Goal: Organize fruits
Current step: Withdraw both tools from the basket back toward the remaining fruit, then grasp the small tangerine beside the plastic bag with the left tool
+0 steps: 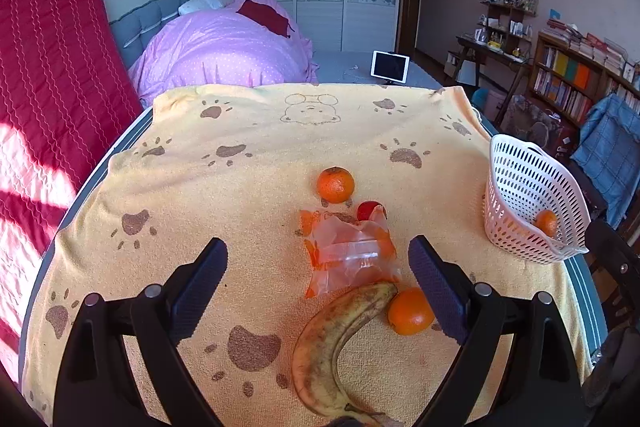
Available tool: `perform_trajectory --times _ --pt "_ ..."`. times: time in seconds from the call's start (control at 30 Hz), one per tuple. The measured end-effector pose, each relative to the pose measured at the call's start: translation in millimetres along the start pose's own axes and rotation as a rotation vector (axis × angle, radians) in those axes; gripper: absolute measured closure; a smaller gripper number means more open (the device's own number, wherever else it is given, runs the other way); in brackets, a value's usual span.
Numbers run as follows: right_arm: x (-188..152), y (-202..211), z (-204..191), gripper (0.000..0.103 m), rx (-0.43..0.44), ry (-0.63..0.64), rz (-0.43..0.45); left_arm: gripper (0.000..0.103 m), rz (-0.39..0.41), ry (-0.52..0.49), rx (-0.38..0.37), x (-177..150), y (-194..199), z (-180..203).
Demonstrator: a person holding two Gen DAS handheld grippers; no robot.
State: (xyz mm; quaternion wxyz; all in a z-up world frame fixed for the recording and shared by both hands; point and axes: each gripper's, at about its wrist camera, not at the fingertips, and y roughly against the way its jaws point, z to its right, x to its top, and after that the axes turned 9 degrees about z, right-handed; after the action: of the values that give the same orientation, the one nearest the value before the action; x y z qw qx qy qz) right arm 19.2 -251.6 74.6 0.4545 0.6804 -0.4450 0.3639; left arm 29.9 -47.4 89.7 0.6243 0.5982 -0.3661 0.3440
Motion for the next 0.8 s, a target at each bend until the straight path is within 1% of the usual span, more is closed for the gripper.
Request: perform_trajectory --times 0.1,0.23,0.43,0.53,0.63,0.8 --pt "-1 -1 1 0.008 0.024 -0.012 -0.027 0.012 0.005 0.005 0.009 -1 2 -5" --pt "-2 -3 2 0.008 0.035 -0.008 -0.039 0.012 0.001 0.010 0.018 -3 2 -13" --pt "-7 -5 -10 0.008 0.071 0.022 -0.058 0.012 -0.010 0.020 0.033 -4 -6 -23" --pt "-13 -7 -18 0.008 0.090 0.045 -0.075 0.012 -0.020 0.029 0.027 -4 -13 -29" --pt "-19 -9 -24 0.008 0.103 0.067 -0.091 0.012 -0.030 0.019 0.040 -4 -23 -34" --pt "-28 -14 -30 0.008 0.107 0.084 -0.113 0.012 -0.062 0.034 0.046 3 -47 -45"
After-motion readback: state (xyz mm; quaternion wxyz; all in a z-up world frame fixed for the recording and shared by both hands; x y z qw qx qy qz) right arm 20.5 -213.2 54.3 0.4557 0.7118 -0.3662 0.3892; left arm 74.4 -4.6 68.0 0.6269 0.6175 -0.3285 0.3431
